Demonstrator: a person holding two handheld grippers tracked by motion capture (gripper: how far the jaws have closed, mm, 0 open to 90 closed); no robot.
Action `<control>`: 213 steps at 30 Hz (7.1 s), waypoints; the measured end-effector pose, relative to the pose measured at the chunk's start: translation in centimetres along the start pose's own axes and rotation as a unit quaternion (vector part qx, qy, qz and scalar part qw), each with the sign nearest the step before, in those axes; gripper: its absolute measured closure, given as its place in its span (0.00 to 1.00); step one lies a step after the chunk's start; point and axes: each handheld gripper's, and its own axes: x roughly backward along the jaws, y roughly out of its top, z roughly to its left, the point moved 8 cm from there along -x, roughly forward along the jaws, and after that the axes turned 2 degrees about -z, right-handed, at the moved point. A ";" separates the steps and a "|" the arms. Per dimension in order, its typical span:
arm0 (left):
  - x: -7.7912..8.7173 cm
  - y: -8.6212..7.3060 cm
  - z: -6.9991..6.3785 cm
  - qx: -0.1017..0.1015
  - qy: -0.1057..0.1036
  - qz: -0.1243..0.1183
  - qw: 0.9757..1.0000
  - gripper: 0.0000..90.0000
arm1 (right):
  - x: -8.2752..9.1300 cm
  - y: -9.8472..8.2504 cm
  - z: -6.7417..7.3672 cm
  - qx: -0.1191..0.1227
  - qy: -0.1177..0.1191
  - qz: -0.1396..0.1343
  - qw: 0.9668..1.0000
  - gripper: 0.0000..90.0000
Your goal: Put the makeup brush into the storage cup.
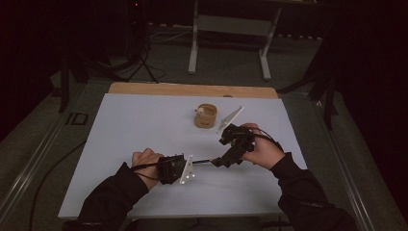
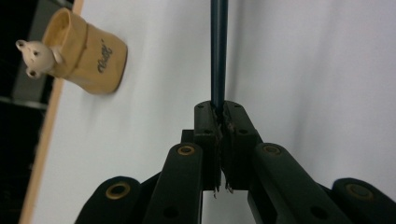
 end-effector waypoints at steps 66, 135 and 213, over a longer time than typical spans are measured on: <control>1.8 -2.3 2.0 0.447 -0.082 -0.201 0.868 0.96 | 3.2 -1.9 0.3 -0.066 -0.118 -0.271 0.953 0.12; 1.2 -1.1 0.9 0.442 -0.107 -0.229 0.861 0.96 | -2.3 5.2 -0.6 -0.292 -0.014 -0.308 0.906 0.93; 1.3 -0.6 0.5 0.397 -0.094 -0.201 0.891 0.04 | 8.7 6.9 -5.8 -0.084 -0.177 -0.365 0.910 0.94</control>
